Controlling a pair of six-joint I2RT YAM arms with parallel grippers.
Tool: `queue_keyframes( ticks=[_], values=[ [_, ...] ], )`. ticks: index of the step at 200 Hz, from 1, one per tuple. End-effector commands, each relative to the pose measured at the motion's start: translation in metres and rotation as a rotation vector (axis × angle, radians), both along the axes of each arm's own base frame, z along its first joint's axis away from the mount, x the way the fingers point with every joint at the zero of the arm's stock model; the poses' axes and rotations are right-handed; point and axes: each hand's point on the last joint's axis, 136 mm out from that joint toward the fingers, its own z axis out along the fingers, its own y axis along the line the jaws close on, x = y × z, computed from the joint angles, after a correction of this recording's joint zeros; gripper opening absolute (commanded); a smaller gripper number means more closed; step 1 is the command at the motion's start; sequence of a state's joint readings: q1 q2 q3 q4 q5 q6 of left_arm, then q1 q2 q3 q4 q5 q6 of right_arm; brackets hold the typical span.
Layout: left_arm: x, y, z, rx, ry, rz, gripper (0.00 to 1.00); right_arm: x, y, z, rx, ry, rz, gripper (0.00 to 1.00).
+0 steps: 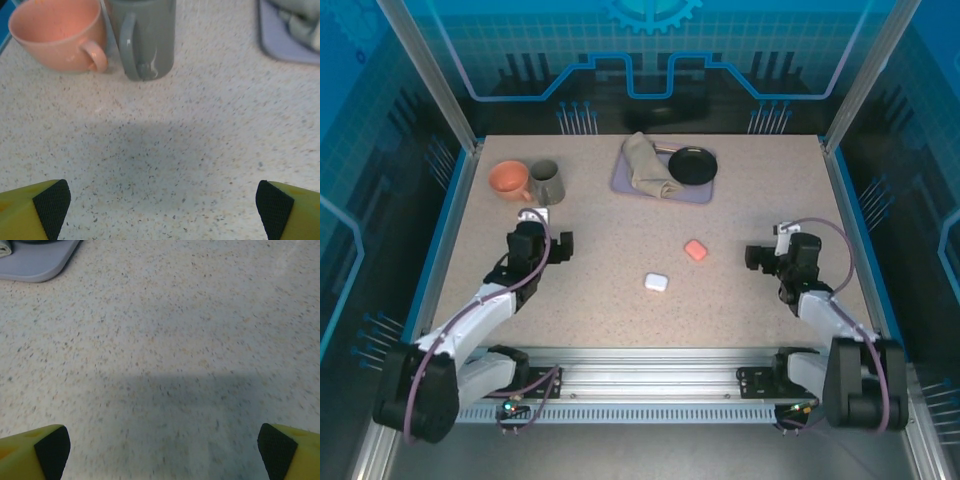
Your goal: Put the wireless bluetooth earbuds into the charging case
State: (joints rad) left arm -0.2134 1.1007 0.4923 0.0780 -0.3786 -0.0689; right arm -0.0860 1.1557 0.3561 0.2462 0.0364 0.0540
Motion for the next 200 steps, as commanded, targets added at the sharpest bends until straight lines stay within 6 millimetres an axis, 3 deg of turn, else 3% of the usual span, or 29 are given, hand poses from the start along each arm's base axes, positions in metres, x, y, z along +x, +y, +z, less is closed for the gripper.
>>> queue_keyframes(
  ticks=[1,29,79,120,169,200],
  values=[
    [0.018,0.006,0.001,0.032,-0.089,0.010,0.99,0.041,0.002,0.046,-0.015,-0.242,0.047,1.00],
    [0.031,-0.003,-0.012,0.050,-0.113,-0.062,0.99,0.053,0.005,0.043,-0.020,-0.220,0.076,1.00],
    [0.056,-0.021,-0.013,0.024,-0.191,-0.215,0.99,0.042,0.019,0.049,-0.028,-0.281,0.136,1.00],
    [0.055,-0.011,-0.014,-0.034,-0.200,-0.197,0.99,0.047,0.034,0.051,-0.018,-0.339,0.134,1.00],
    [0.059,0.003,-0.026,-0.102,-0.228,-0.171,0.99,0.062,0.049,0.020,-0.078,-0.295,0.163,1.00],
    [0.062,0.007,-0.031,-0.114,-0.192,-0.145,0.99,0.072,0.048,0.019,-0.040,-0.236,0.178,1.00]
  ],
)
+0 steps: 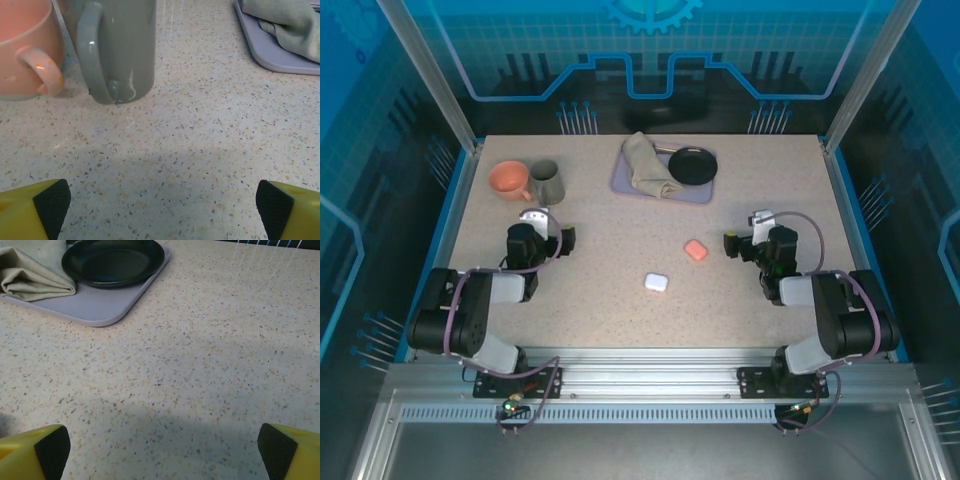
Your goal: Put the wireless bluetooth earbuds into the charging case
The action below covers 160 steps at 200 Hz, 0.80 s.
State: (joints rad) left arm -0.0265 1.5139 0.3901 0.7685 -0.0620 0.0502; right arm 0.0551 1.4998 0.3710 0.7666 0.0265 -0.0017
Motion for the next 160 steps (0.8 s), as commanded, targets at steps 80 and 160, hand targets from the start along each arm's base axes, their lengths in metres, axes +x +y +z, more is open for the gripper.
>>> queue_keyframes(
  ticks=[80,160],
  values=[
    [0.0094,0.0054,0.0121,-0.046,-0.034,0.030,0.99,0.0162,-0.0009,0.0189,-0.017,-0.044,-0.008,1.00],
    [0.0096,0.0057,0.0130,-0.046,-0.037,0.031,0.99,0.0164,-0.0010,0.0183,-0.014,-0.042,-0.005,1.00]
  ],
)
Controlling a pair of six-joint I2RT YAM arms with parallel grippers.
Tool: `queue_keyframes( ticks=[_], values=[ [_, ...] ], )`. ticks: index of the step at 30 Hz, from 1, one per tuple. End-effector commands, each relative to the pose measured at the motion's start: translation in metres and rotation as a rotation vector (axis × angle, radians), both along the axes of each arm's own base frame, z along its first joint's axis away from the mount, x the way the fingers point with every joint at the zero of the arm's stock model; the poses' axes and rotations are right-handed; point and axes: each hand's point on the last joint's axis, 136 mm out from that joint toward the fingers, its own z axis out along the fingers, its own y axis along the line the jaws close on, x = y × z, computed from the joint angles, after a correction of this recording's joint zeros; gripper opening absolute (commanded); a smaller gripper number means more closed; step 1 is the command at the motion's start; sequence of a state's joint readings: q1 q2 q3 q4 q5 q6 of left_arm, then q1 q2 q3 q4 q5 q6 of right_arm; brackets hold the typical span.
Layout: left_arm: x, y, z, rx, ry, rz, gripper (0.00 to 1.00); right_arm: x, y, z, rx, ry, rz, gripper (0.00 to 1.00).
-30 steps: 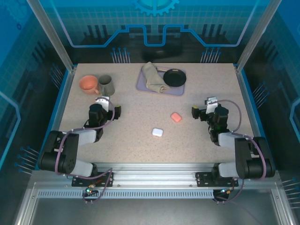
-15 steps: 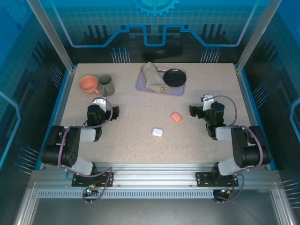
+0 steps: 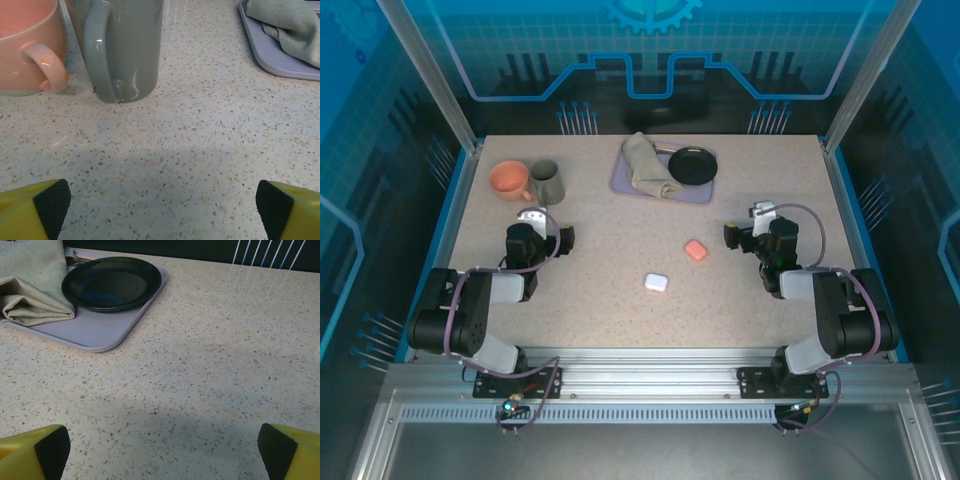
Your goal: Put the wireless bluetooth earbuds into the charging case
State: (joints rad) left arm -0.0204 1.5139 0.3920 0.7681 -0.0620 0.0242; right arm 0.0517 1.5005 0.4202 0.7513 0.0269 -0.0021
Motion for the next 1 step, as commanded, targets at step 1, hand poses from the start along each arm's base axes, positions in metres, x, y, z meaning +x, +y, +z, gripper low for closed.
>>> queue_keyframes(
  ticks=[1],
  values=[
    [0.0091,0.0031,0.0122,-0.023,-0.036,0.013,0.99,0.0034,0.0001,0.0030,-0.015,-0.009,-0.001,1.00]
  ],
)
